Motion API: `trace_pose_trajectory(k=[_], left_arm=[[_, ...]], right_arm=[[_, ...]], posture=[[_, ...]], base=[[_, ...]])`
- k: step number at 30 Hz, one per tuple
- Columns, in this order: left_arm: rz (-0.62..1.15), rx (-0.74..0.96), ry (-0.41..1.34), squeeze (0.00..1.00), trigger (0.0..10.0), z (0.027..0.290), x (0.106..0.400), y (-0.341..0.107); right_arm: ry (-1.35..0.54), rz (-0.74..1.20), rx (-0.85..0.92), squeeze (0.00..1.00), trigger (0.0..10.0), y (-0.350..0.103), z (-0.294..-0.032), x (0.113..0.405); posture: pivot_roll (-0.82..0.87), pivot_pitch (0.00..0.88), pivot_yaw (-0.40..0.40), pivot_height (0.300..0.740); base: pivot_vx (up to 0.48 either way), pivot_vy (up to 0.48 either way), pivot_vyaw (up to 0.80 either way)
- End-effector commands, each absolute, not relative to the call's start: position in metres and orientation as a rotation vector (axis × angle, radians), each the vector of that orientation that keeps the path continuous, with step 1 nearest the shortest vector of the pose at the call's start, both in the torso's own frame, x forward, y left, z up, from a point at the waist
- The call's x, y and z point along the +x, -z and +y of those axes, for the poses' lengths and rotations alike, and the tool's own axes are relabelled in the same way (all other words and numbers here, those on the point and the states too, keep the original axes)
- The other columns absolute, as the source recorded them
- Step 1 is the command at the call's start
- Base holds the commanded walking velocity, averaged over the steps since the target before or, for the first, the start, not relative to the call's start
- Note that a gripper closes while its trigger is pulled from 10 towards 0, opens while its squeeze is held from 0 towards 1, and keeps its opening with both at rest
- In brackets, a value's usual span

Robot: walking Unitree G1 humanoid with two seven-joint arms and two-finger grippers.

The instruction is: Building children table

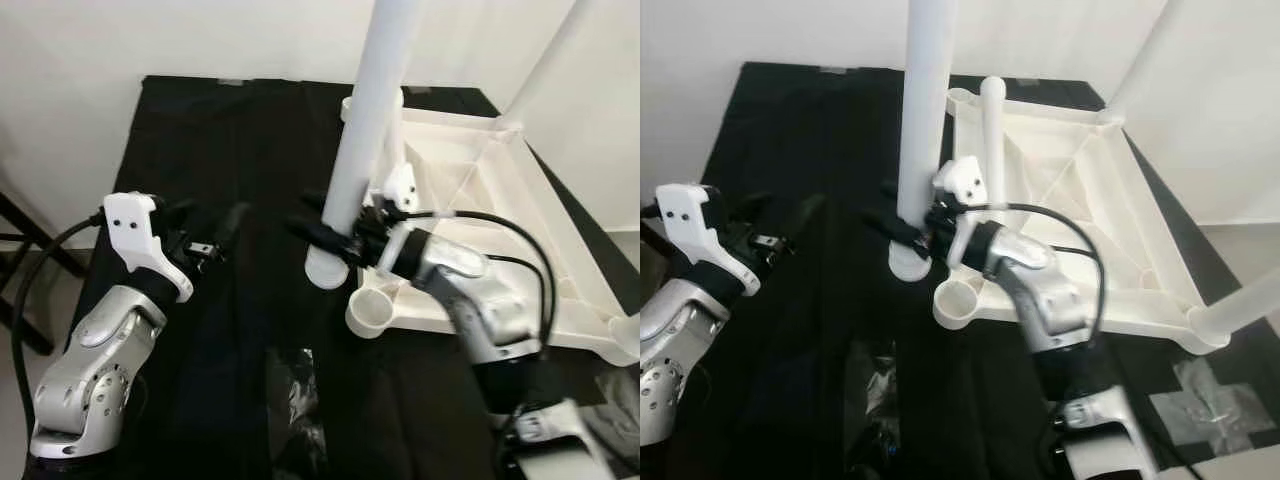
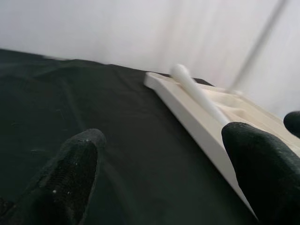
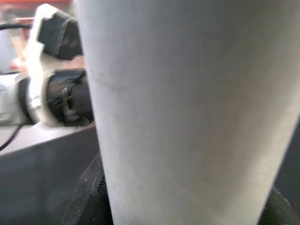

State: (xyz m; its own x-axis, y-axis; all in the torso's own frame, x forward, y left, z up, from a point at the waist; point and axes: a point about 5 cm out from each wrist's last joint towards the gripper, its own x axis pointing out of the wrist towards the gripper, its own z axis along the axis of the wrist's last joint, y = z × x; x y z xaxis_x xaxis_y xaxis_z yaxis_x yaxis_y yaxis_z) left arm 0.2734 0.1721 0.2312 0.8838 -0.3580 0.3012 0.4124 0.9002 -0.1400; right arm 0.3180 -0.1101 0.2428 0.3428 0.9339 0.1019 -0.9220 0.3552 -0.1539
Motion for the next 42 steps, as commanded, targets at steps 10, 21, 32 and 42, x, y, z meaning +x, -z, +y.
trace_pose_trajectory(k=[10, 21, 32, 42], left_arm=[[-0.238, -0.169, 0.436, 0.0, 10.0, 0.167, 0.267, -0.225], [-0.243, -0.161, 0.433, 0.0, 10.0, 0.17, 0.264, -0.225], [-0.247, -0.153, 0.367, 0.0, 10.0, 0.173, 0.27, -0.225], [-0.24, -0.144, 0.331, 0.0, 10.0, 0.173, 0.271, -0.222]], right_arm=[[-1.352, -0.174, -0.043, 0.0, 10.0, -0.241, -0.106, 0.319], [-1.261, -0.193, 0.005, 0.0, 10.0, -0.24, -0.087, 0.333], [-1.246, -0.2, -0.058, 0.0, 10.0, -0.238, -0.084, 0.338], [-1.263, -0.194, -0.092, 0.0, 10.0, -0.235, -0.075, 0.34]], posture=[[0.1, 0.221, -0.098, 0.74], [0.1, 0.227, -0.105, 0.74], [0.1, 0.224, -0.105, 0.74], [0.1, 0.223, -0.115, 0.74]], base=[[0.0, -0.139, 0.0], [0.0, -0.262, 0.14], [0.0, -0.027, 0.79], [0.0, 0.0, 0.47]])
